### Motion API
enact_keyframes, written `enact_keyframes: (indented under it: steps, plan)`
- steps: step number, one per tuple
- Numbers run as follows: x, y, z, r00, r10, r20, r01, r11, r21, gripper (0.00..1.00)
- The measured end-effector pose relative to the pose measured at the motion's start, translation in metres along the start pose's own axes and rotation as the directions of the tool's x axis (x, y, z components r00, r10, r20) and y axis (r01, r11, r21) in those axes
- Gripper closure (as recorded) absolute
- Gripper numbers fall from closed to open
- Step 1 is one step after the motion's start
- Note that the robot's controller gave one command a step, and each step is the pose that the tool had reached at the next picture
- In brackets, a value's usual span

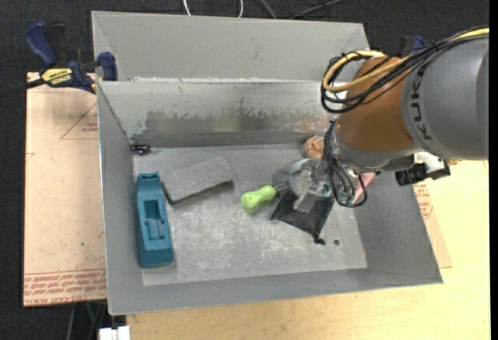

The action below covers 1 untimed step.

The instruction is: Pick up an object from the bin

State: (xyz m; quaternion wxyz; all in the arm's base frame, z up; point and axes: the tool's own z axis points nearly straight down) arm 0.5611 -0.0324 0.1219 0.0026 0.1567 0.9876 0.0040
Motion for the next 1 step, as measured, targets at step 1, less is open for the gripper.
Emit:
enact_keyframes:
  steps: [1]
  plan:
    - [0.0080,0.0047,-0.0293,1.000,-0.009,-0.016,0.010,1.000,0.004,1.00]
